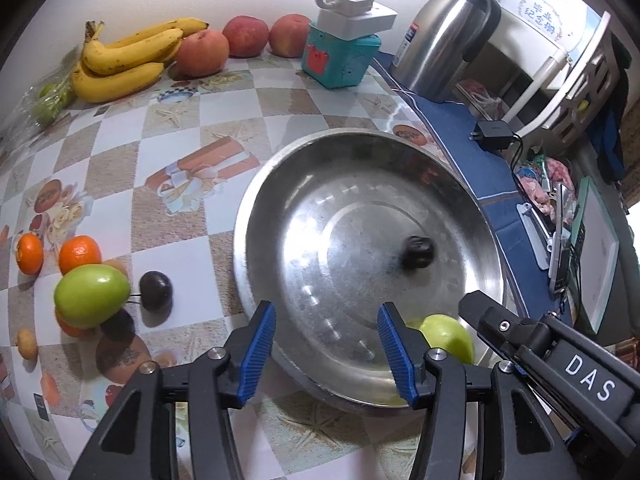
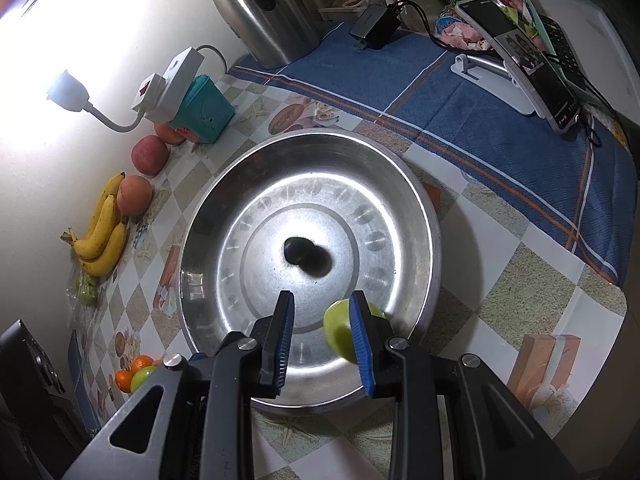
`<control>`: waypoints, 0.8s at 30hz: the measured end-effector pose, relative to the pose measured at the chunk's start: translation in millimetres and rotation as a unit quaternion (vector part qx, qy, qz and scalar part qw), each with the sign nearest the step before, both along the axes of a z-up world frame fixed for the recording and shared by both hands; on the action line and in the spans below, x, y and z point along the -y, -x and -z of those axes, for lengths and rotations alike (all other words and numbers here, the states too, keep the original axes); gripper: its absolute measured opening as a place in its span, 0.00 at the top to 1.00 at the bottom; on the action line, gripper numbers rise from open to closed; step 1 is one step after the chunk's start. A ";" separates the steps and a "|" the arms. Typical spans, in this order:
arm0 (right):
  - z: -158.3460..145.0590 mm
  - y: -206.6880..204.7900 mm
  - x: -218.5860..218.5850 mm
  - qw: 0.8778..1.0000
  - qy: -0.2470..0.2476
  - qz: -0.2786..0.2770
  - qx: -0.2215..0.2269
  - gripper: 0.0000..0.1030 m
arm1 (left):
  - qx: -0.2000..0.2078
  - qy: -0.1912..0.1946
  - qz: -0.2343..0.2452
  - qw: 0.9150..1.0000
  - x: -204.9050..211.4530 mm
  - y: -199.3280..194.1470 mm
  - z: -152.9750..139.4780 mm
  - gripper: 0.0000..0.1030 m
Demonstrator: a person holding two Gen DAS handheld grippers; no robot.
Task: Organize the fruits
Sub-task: 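Open the left tool to drop the plum while the right tool releases the mango into the basin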
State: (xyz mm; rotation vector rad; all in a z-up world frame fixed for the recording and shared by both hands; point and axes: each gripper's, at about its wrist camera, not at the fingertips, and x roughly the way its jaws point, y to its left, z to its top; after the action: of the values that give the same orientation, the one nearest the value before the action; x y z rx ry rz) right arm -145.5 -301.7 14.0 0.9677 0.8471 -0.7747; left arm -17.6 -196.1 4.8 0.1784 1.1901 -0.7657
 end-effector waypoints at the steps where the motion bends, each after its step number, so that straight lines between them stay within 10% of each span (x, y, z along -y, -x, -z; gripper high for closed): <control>1: -0.4 0.7 -0.1 1.000 0.000 0.001 0.000 0.71 | -0.001 -0.001 -0.005 1.000 -1.1 -1.2 -0.8 0.44; 24: -10.6 -23.3 -18.2 0.996 0.047 -0.068 -0.022 0.71 | -0.022 -0.045 -0.208 0.977 -94.8 -49.8 -21.3 0.35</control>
State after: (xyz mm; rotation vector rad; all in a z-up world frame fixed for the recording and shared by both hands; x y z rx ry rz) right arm -122.2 -283.5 24.5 0.8030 0.8969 -0.7139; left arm 32.2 -101.2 26.1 -0.0156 1.2508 -0.3497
